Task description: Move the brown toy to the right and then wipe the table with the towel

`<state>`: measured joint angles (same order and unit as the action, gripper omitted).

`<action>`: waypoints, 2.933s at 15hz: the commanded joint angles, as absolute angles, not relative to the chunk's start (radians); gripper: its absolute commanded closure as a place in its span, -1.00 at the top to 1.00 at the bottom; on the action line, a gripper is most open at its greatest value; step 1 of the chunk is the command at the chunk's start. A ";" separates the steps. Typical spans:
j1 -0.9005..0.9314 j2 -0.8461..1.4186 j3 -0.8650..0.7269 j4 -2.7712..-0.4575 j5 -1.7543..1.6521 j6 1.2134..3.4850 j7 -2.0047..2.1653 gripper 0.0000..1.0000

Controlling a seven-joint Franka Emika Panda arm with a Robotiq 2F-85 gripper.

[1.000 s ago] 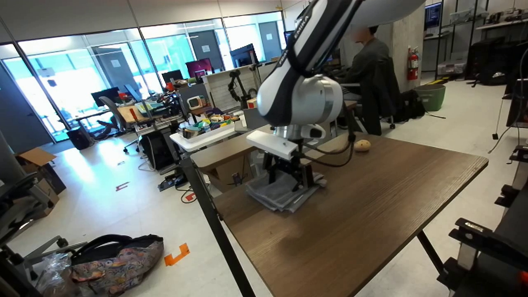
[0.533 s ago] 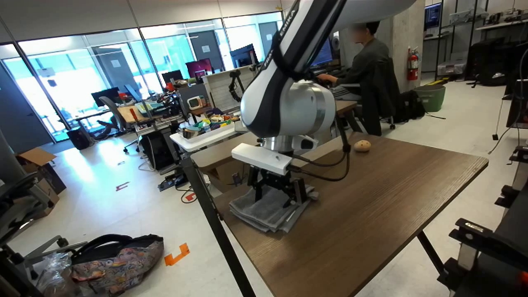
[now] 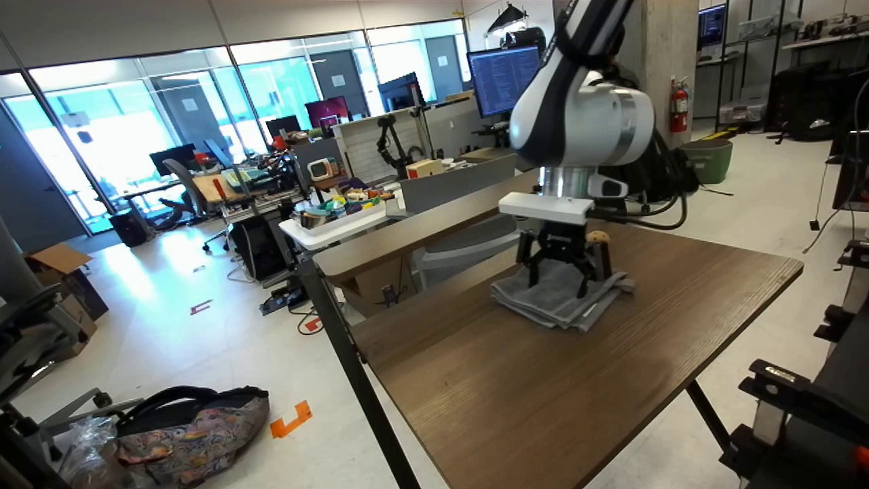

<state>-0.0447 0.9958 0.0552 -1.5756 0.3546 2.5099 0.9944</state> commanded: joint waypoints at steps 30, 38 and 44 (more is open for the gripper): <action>0.193 0.973 -0.205 -1.734 0.157 2.467 0.990 1.00; 0.105 1.002 -0.320 -1.715 0.119 2.372 1.124 1.00; 0.162 0.975 -0.283 -1.756 0.033 2.441 1.117 1.00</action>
